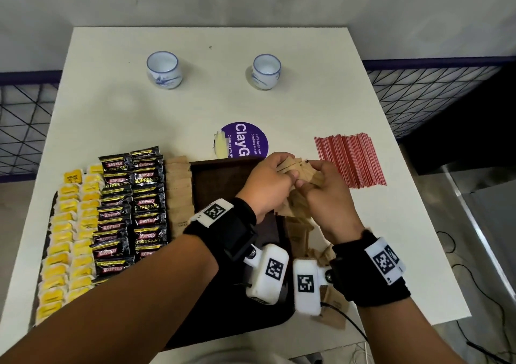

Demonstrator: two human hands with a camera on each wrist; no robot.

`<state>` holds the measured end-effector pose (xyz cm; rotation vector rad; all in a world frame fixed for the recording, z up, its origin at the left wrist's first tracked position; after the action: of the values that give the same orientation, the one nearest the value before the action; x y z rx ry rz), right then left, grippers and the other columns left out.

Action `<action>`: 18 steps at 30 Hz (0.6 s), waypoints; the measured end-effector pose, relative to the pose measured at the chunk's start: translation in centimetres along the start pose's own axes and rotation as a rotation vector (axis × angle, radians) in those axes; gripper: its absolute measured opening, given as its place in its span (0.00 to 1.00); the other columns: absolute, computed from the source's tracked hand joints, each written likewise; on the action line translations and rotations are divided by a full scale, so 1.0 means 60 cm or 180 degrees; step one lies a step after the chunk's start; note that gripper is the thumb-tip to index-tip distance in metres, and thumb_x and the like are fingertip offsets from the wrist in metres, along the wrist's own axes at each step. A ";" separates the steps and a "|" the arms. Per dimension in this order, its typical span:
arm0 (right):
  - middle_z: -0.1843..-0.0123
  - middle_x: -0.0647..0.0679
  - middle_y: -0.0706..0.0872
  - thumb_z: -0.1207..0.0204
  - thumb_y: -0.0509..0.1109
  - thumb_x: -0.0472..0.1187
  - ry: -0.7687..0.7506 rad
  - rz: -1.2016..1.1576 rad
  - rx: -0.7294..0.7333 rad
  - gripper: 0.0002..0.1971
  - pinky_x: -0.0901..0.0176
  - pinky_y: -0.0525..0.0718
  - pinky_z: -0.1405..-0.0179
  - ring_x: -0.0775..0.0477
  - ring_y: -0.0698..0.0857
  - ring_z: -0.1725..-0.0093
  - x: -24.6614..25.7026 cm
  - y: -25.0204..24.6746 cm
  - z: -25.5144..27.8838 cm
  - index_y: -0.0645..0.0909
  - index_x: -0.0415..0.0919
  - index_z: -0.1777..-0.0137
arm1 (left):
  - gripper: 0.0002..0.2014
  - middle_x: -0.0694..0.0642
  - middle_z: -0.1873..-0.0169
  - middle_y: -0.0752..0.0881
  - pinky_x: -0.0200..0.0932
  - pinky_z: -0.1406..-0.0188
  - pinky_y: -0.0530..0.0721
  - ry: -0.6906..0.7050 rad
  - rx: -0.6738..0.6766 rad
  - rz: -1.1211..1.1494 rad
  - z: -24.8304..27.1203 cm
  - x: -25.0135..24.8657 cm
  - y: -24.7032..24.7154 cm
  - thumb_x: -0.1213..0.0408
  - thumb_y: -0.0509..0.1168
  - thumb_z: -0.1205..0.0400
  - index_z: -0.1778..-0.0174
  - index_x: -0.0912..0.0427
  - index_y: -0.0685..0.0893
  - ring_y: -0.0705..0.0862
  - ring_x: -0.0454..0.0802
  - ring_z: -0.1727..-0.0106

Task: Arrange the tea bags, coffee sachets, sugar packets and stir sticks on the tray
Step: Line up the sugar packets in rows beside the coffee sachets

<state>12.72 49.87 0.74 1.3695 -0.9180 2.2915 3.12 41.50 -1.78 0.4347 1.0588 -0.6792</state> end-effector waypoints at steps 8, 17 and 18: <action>0.47 0.44 0.90 0.19 0.68 0.33 0.0343 -0.0391 0.0687 0.19 0.46 0.85 0.59 0.43 0.89 0.56 0.038 0.060 0.002 0.74 0.49 0.31 | 0.14 0.59 0.43 0.90 0.45 0.40 0.85 -0.0078 -0.0156 0.0145 0.030 -0.008 -0.059 0.72 0.59 0.13 0.37 0.59 0.87 0.87 0.54 0.40; 0.47 0.40 0.89 0.21 0.67 0.31 0.0258 -0.0979 0.0832 0.16 0.46 0.87 0.58 0.44 0.89 0.55 0.053 0.135 0.048 0.76 0.47 0.37 | 0.14 0.54 0.45 0.90 0.57 0.56 0.91 -0.0376 -0.0246 0.1656 0.128 0.006 -0.178 0.61 0.66 0.13 0.31 0.52 0.82 0.88 0.53 0.47; 0.44 0.40 0.89 0.23 0.67 0.33 0.0253 -0.1046 0.0841 0.16 0.41 0.89 0.50 0.41 0.90 0.49 0.053 0.148 0.054 0.77 0.47 0.37 | 0.15 0.54 0.47 0.90 0.62 0.54 0.91 -0.0490 -0.0089 0.1812 0.142 0.012 -0.189 0.59 0.66 0.14 0.31 0.51 0.81 0.88 0.55 0.47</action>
<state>8.34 40.96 1.36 1.3979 -0.3408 2.2445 0.96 27.76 1.21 0.6165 0.7459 -0.1861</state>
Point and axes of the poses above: each hand's wrist, its own z-axis away from the middle knuckle, its own y-axis out of the palm, x = y × z, the point moved 1 cm from there along -z, towards the middle knuckle
